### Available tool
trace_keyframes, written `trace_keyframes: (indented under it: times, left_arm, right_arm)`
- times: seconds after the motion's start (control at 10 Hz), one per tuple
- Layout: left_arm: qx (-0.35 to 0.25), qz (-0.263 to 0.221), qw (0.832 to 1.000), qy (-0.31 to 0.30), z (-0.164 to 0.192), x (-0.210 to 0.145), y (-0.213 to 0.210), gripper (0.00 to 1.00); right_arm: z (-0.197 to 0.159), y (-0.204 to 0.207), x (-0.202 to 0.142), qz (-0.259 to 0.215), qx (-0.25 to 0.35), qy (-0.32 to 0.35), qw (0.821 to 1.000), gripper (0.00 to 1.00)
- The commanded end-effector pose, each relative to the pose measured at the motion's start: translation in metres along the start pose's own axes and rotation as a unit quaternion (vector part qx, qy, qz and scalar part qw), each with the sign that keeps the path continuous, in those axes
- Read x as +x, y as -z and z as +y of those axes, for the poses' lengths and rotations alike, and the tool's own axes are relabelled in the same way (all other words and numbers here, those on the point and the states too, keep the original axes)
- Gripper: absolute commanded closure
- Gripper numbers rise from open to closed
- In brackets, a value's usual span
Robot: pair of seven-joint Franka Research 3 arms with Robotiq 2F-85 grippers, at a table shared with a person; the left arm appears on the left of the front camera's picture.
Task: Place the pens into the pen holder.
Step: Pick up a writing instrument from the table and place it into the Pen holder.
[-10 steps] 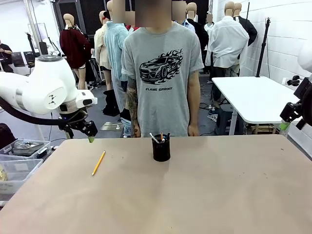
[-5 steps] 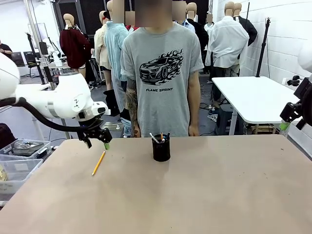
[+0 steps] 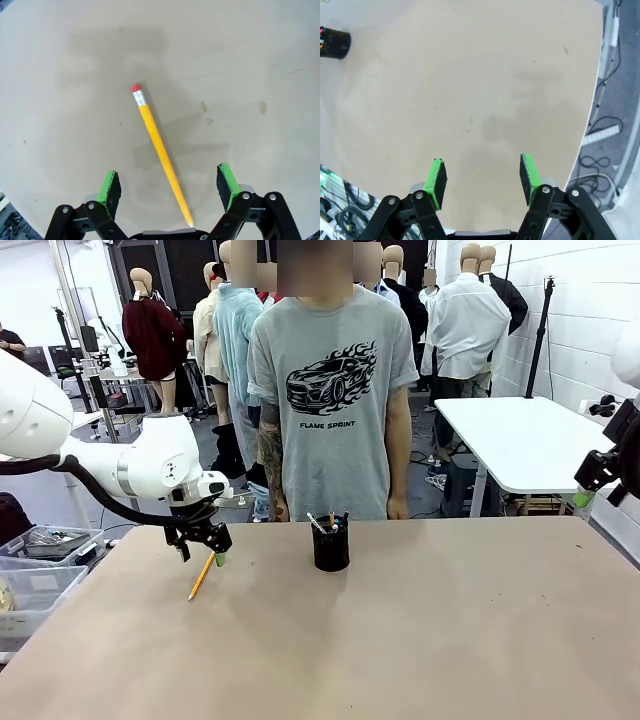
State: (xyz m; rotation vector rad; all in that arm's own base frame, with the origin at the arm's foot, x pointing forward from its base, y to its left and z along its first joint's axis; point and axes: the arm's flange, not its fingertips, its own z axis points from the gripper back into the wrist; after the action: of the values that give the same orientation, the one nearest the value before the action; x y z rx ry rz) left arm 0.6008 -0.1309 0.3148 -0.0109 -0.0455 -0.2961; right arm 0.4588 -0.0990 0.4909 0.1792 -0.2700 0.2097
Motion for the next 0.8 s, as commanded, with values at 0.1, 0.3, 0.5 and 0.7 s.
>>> trace_keyframes:
  times: [0.1,0.3,0.5,0.7]
  left_arm:
    - [0.015,0.0,1.0,-0.008,0.001,0.005,0.008,0.0]
    - [0.013,0.008,1.0,-0.007,0.002,0.001,0.013,0.0]
    - [0.011,0.015,1.0,-0.005,0.003,0.0,0.016,0.06]
    - [0.015,0.012,1.0,-0.003,0.001,-0.001,0.013,0.41]
  right_arm:
    - [0.001,0.001,-0.002,0.0,-0.002,0.0,1.0,0.26]
    - [0.001,0.001,-0.002,0.0,-0.002,0.0,1.0,0.26]
    - [0.001,0.001,-0.002,0.0,-0.002,0.0,1.0,0.26]
    - [0.001,0.001,-0.002,0.0,-0.002,0.0,1.0,0.26]
